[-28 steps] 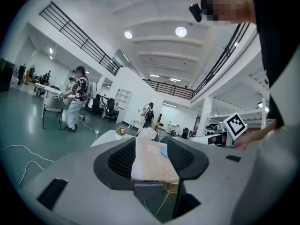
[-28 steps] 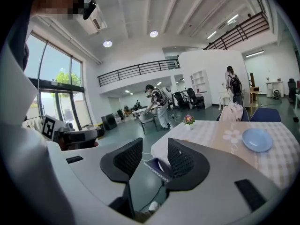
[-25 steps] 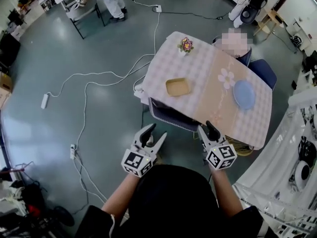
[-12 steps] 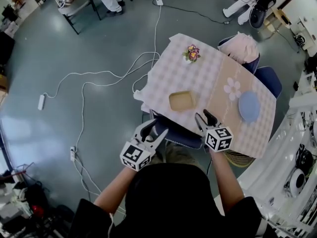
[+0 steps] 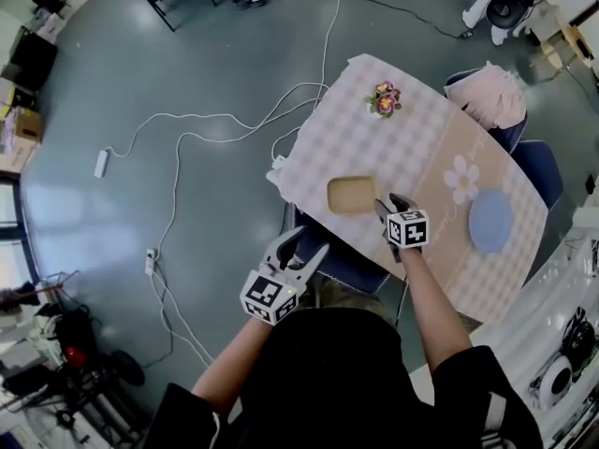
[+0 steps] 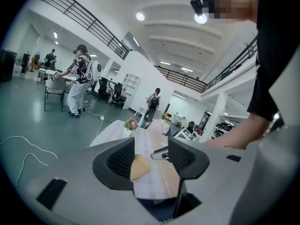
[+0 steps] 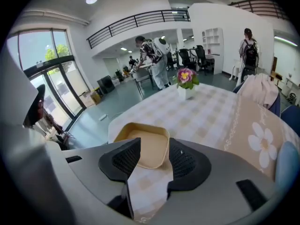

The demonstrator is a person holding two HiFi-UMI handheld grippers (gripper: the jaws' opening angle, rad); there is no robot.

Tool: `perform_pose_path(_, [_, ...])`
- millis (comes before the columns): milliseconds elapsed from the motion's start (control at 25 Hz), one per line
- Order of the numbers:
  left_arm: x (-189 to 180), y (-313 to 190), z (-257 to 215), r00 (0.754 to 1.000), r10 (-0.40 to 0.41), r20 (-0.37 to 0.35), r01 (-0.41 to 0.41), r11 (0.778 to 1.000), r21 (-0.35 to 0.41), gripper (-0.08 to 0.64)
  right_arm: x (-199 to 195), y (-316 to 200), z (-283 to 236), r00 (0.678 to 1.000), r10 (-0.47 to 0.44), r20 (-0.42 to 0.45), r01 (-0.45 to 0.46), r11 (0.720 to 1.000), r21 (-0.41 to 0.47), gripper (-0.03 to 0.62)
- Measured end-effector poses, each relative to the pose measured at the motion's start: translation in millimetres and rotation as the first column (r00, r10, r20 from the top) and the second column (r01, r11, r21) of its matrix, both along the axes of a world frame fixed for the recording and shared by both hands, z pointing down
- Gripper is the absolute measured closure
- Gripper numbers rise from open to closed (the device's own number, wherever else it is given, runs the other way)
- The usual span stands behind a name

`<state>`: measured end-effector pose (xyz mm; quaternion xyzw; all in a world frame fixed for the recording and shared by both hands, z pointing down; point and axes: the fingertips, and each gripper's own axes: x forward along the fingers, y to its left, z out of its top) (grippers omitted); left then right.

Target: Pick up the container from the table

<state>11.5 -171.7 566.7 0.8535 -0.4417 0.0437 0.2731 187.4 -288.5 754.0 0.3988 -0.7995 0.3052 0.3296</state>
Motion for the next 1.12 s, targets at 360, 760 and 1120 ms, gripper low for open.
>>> perform_pose_path(360, [16.2, -0.5, 21.9, 0.999, -0.023, 0.037, 0.027, 0.992, -0.119, 0.357, -6.8, -12.9, 82.0, 0.995, -0.064, -0.080, 0.055, 0.992, -0.110, 0.437])
perform_pose_path(760, [-8.6, -5.6, 16.5, 1.000, -0.020, 0.013, 0.021, 0.996, -0.082, 0.359, -6.8, -15.9, 52.8, 0.998, 0.023, -0.066, -0.024, 1.000, -0.018, 0.578])
perform_pose_path(1120, [-37.4, -34.1, -44.1, 0.998, 0.042, -0.046, -0.037, 0.994, 0.101, 0.396, -4.5, -3.3, -114.8, 0.983, 0.169, 0.065, -0.180, 0.948, 0.264, 0.578])
